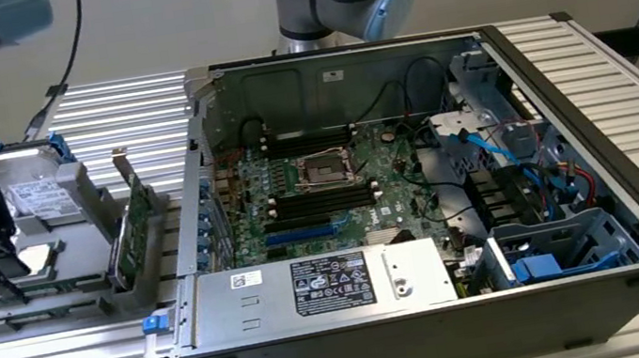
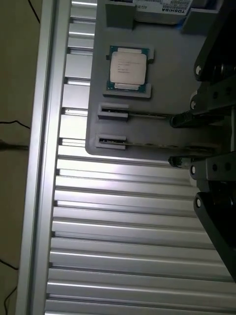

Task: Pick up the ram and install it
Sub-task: 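Pick up the ram and move it above insertion slot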

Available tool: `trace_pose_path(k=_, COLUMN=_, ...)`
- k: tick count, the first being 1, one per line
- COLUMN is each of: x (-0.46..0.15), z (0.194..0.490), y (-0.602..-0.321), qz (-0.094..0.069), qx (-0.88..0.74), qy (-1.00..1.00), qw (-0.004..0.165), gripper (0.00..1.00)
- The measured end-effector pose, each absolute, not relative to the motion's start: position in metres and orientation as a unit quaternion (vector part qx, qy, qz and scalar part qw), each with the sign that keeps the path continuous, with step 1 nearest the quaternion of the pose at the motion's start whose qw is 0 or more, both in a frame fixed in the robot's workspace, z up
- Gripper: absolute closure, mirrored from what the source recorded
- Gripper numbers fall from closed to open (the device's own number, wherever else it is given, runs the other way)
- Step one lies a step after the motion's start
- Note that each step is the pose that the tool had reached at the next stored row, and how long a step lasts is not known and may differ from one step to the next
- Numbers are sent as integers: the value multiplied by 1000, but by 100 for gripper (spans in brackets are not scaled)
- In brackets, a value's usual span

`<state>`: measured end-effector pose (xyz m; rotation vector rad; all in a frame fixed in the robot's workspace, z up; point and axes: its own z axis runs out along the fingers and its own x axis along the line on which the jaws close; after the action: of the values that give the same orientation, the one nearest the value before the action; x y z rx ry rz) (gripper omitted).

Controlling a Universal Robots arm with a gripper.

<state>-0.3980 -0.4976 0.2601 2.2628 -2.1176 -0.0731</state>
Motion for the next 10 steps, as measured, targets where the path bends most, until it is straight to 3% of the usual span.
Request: trace_pose_path(k=10, x=-398, z=242, y=-506, qz=-24, qx=731, qy=-682, qw=21, gripper=64)
